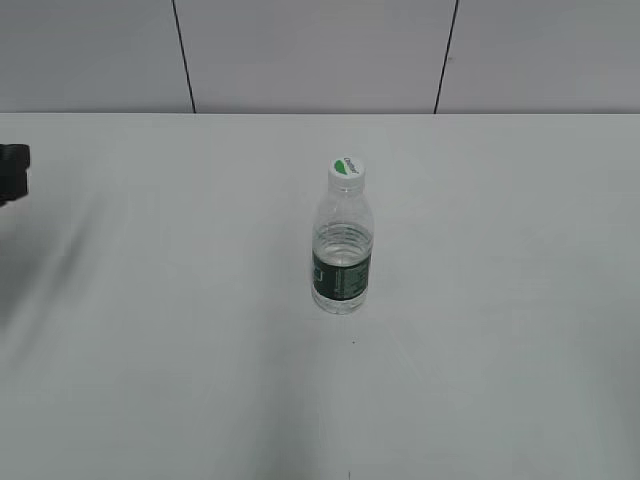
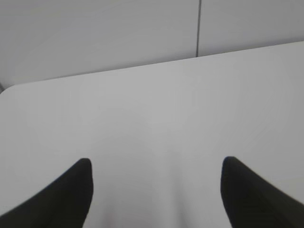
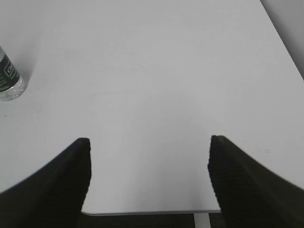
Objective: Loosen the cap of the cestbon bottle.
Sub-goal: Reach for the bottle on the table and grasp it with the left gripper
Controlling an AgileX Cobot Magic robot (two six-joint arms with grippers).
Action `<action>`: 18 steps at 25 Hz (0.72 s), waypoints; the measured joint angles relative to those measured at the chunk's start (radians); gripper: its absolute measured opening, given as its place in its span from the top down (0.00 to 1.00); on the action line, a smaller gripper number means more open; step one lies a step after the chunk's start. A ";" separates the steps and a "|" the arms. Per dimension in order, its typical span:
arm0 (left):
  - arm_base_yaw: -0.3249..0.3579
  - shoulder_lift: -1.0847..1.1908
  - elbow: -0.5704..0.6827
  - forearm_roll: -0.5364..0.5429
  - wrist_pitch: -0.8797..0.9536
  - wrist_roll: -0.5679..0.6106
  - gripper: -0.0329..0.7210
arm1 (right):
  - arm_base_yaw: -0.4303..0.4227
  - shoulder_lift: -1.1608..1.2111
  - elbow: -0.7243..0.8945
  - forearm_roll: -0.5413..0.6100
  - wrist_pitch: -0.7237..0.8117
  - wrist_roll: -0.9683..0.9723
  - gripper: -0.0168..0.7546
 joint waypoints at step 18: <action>-0.001 0.493 -0.078 0.805 -0.710 -0.329 0.31 | 0.000 0.000 0.000 0.000 0.000 0.001 0.21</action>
